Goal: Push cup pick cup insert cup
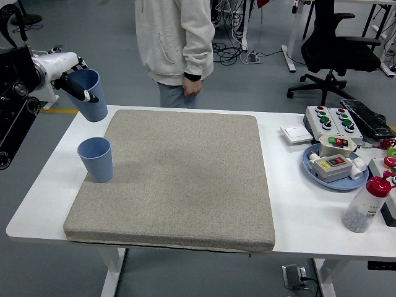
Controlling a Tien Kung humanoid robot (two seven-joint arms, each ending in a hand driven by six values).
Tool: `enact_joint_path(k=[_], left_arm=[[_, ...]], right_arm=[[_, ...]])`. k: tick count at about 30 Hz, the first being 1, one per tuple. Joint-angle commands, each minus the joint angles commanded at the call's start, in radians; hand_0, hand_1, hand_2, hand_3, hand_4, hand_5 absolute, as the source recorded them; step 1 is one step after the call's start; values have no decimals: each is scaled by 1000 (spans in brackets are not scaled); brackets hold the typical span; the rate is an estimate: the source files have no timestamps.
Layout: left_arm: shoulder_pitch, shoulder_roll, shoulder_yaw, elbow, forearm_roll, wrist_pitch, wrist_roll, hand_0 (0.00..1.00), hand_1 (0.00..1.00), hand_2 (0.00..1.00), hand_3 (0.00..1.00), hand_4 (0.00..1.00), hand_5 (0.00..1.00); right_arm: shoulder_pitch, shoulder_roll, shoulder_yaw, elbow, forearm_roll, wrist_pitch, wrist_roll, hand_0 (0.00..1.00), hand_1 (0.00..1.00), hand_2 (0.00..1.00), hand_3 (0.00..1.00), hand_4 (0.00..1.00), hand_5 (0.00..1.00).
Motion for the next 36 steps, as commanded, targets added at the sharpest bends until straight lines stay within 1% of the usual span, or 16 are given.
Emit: enact_joint_path(k=[5,8,16,25,30,33,36], left_arm=[[14,7,10,2,-10,0,5,384,552,534,547,637,149],[29,11,28,-3,-27,0,5,384,552,534,547,637,149],[48,11,46,4,-39,0,7,384,552,534,547,642,144],[59,12,57,0,-44,0,20,382,553,535,547,644,145],[62,17,67,-23,-61,0,32,380,552,534,547,647,149],[63,18,70,-25,-64,0,37,380,552,534,547,647,149],[68,22,73,-29,-69,0,54,380,552,532,548,648,149]], right_arm=[[0,0,1,0,1,0,0,731,662,664,587,122,563],[0,1,3,0,-2,0,0,731,662,664,587,122,563],[0,1,4,0,-2,-1,1,731,661,665,586,121,562],[1,1,4,0,-2,-1,1,730,661,665,586,121,563],[1,2,4,0,-1,-1,1,730,661,666,586,119,561],[1,1,3,0,-1,-1,1,730,661,666,586,119,561],[1,1,2,0,2,-1,1,730,661,665,586,119,561]])
